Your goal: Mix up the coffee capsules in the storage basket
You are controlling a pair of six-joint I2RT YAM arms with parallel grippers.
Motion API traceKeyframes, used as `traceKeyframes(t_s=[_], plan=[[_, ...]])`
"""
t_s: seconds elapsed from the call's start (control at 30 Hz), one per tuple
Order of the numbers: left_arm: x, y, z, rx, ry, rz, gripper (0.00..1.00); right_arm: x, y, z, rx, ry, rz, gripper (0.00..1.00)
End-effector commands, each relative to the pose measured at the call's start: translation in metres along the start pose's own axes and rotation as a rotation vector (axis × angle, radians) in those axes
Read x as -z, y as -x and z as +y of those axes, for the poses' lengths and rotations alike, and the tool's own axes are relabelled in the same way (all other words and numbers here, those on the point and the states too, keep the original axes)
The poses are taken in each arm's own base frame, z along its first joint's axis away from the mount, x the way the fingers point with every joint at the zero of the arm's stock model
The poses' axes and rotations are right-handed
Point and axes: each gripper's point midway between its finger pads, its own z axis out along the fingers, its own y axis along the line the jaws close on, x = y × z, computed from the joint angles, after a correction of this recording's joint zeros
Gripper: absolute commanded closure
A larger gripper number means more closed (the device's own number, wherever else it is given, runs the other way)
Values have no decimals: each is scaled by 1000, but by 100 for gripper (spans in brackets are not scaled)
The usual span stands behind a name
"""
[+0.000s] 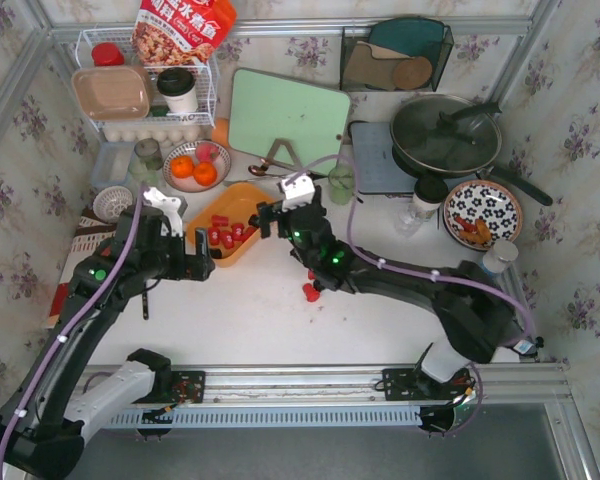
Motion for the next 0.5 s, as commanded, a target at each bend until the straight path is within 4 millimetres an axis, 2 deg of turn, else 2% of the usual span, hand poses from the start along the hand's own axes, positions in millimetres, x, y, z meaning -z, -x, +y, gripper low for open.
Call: traceKeyframes(t_s=[0.0, 0.07, 0.13, 0.3, 0.47], plan=[[-5, 3, 7, 62, 35, 3, 1, 36, -3, -52, 101, -184, 60, 0], [-8, -4, 18, 121, 100, 29, 0, 58, 0, -73, 140, -240, 90, 0], [-11, -7, 18, 123, 98, 50, 1, 81, 5, -90, 161, -282, 109, 0], [-15, -3, -4, 113, -29, 53, 8, 138, 23, -123, 160, -309, 102, 0], [-23, 1, -25, 153, -105, 67, 8, 178, 20, -149, 188, -313, 68, 0]])
